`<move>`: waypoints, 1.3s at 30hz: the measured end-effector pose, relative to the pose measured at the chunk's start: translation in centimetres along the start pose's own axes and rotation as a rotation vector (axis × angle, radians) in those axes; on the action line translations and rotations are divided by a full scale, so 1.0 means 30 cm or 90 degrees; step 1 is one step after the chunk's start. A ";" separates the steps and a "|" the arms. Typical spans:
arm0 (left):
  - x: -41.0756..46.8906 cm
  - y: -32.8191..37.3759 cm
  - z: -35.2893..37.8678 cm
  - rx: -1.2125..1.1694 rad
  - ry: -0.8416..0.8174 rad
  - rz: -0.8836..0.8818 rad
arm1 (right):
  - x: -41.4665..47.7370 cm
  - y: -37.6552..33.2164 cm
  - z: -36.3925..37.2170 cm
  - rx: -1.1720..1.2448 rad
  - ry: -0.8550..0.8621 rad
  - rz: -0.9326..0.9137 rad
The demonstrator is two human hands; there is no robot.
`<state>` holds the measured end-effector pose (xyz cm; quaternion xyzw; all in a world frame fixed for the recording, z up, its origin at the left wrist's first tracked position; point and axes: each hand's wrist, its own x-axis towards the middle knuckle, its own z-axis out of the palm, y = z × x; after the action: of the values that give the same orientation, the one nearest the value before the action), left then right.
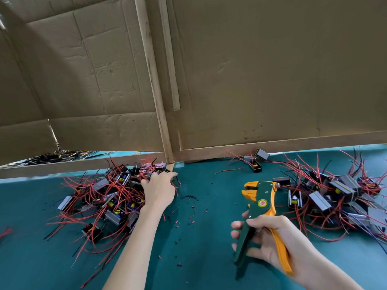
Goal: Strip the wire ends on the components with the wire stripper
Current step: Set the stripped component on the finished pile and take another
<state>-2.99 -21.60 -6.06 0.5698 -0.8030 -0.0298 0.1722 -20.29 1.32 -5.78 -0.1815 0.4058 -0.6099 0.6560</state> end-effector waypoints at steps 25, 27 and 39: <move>-0.080 0.156 -0.245 -0.846 -0.073 0.197 | -0.001 -0.008 -0.005 -0.007 0.022 -0.055; -0.086 0.159 -0.221 -0.836 -0.186 0.229 | -0.001 -0.007 -0.005 -0.009 0.030 -0.059; -0.142 0.290 -0.123 -0.936 -0.208 0.134 | -0.006 -0.015 0.001 -0.009 0.040 -0.072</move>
<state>-8.48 -14.06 -1.49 0.2171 -0.6417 -0.6247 0.3883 -20.55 1.40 -5.36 -0.1892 0.4196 -0.6486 0.6062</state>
